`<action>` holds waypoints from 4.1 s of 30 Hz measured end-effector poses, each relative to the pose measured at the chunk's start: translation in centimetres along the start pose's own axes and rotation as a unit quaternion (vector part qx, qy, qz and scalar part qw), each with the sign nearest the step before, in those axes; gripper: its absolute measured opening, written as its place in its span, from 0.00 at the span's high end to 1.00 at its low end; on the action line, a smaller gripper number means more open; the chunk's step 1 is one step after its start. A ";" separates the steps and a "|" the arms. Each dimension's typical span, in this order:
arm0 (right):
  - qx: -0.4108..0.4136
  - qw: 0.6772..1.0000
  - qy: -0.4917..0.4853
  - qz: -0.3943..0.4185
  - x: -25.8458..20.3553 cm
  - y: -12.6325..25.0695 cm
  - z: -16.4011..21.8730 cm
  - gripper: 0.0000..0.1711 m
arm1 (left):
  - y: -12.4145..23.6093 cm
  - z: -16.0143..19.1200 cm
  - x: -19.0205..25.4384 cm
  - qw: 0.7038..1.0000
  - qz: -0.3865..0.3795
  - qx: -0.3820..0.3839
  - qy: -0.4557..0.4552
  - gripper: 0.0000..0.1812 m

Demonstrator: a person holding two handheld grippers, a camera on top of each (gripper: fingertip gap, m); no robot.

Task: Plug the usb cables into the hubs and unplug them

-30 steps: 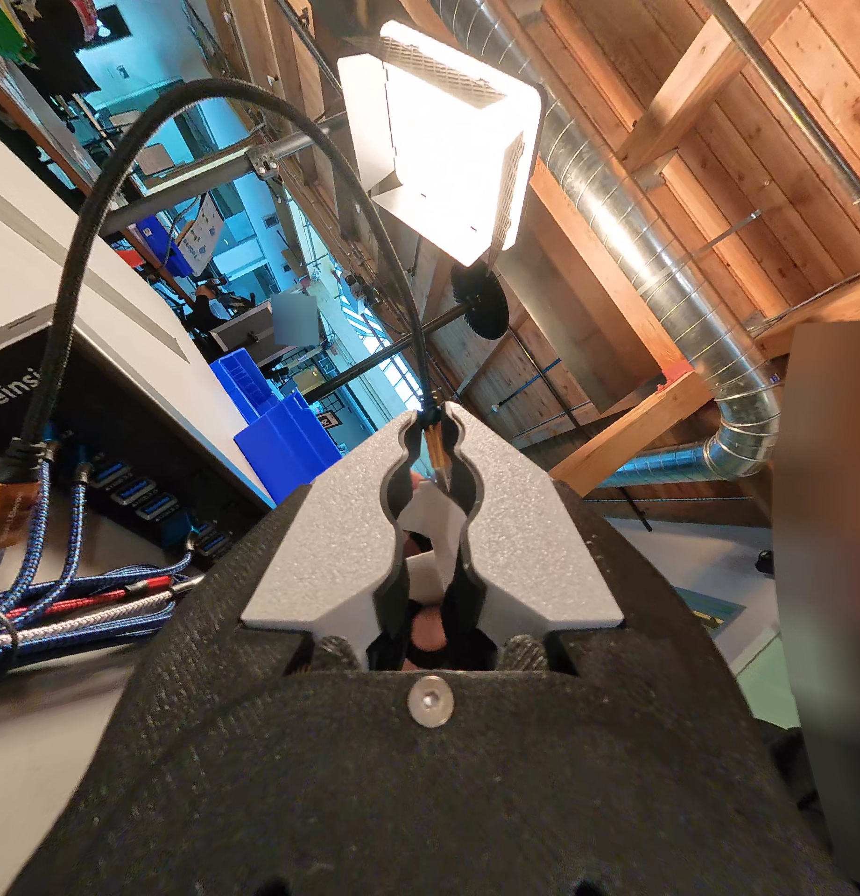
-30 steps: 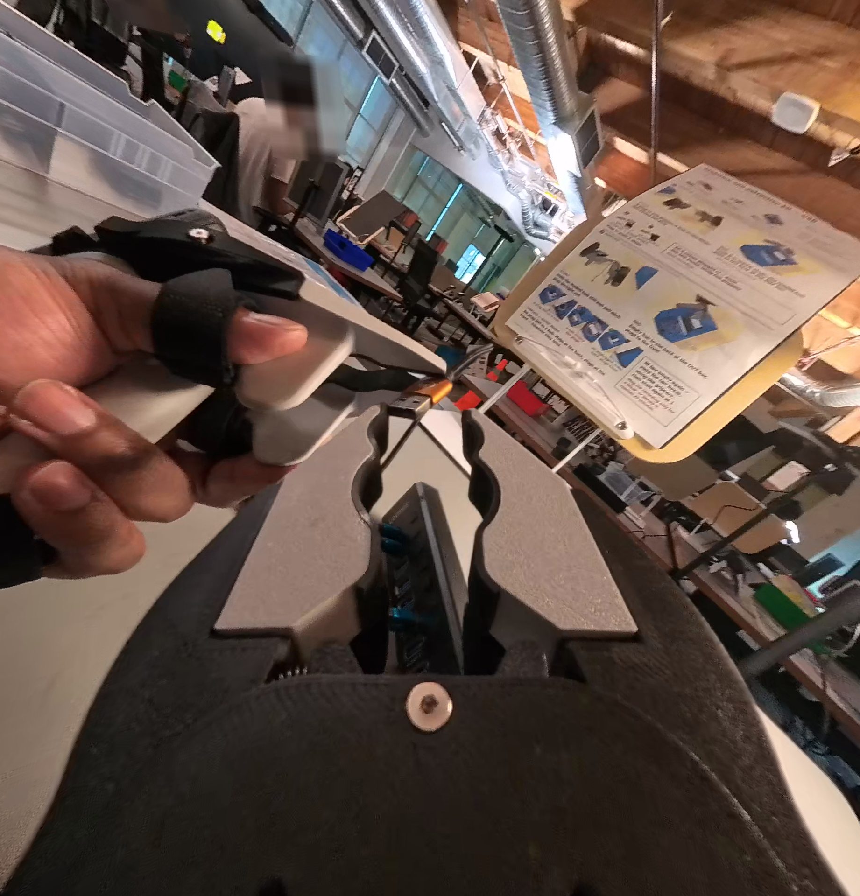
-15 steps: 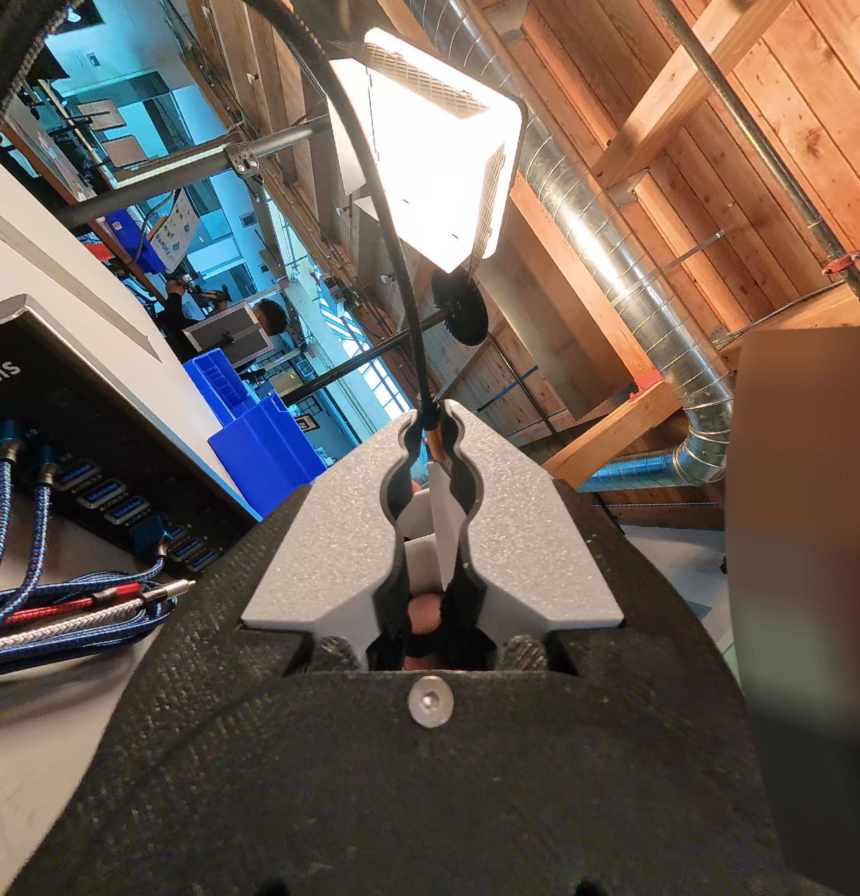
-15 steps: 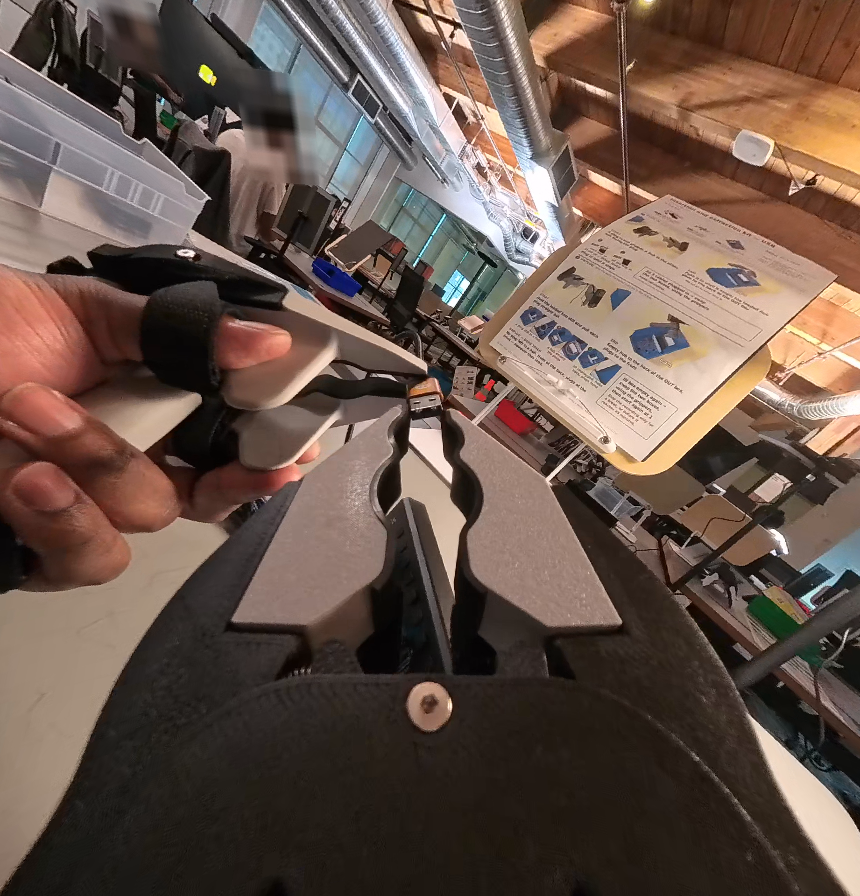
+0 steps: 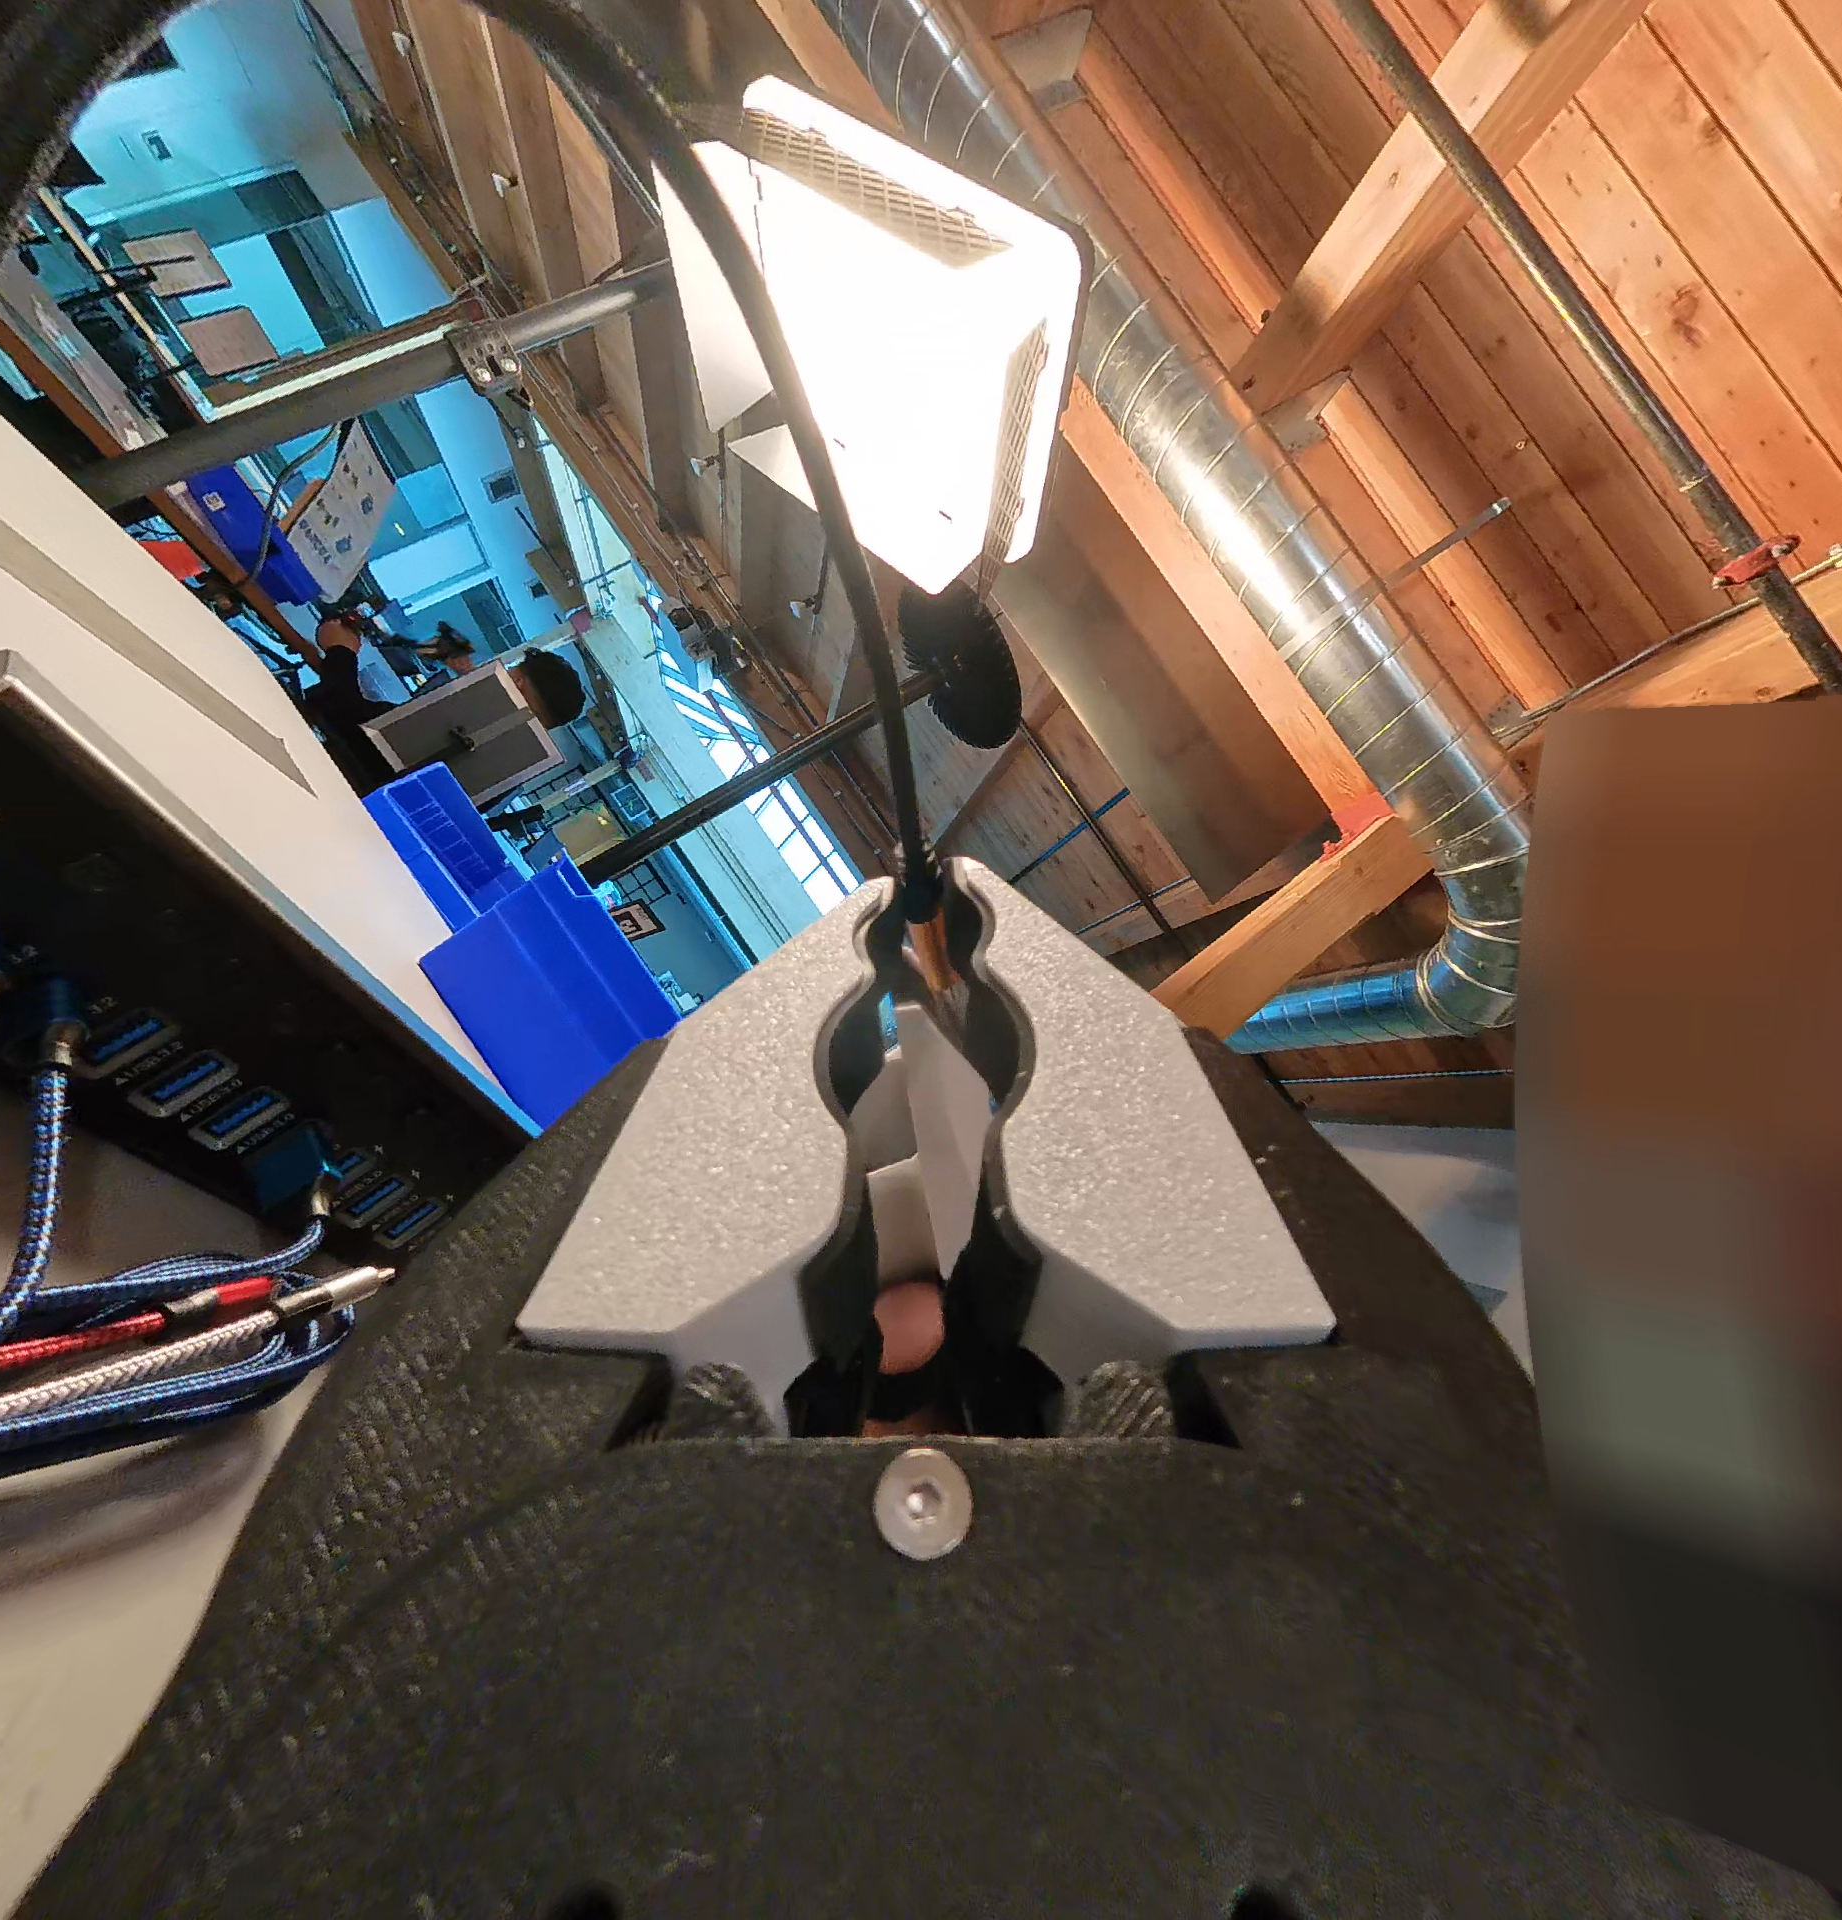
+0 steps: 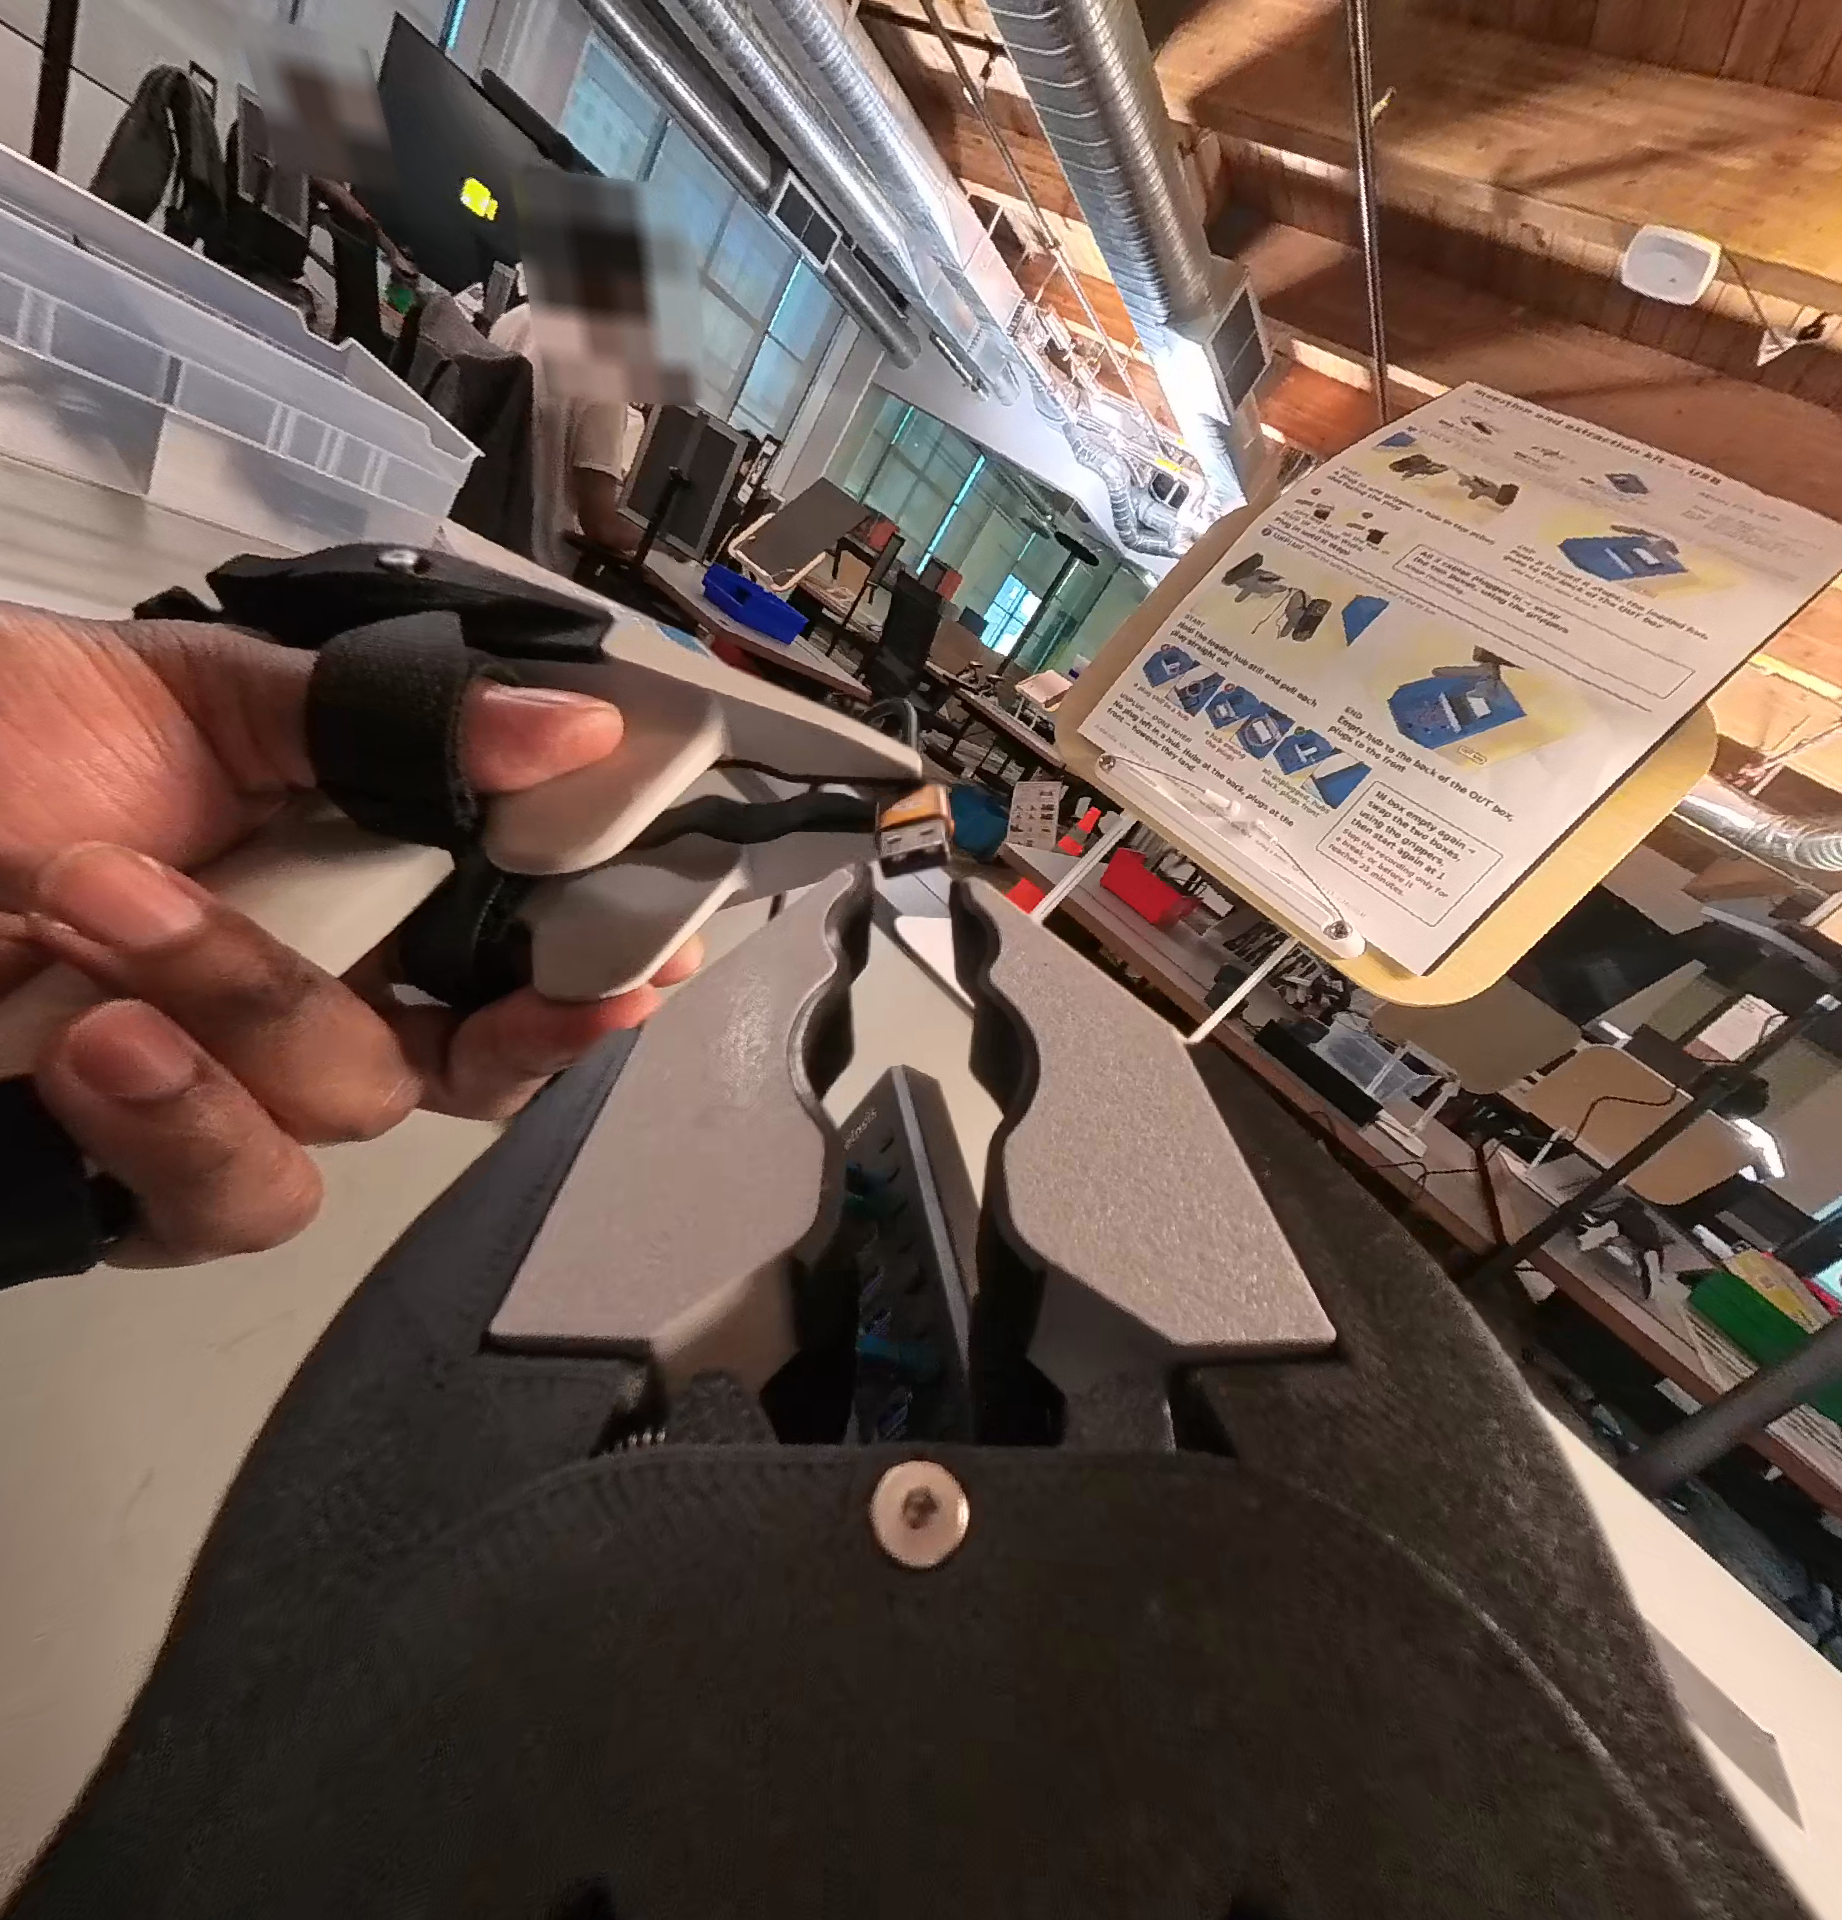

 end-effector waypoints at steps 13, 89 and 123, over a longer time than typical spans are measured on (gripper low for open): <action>0.007 1.000 -0.024 -0.015 -0.2 0.0 -0.1 0.90 | 0.0 -0.1 0.4 1.000 0.008 -0.001 -0.006 0.94; 0.071 0.918 -0.309 -0.239 1.7 3.3 0.4 0.98 | 1.3 4.3 3.7 0.829 -0.040 -0.352 -0.432 0.86; -0.002 0.857 -0.149 -0.493 -6.6 8.6 2.9 0.97 | 5.8 11.4 -5.6 0.679 -0.103 -0.544 -0.482 0.92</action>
Point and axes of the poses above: each gripper's, where its closed fingertips meet, y back along the fingers, z out of its underside, x = y × z across the jaws, the point moved 1 cm from there along y, back along the fingers, and after that the axes turned 11 degrees about y, right-handed, at the moved point
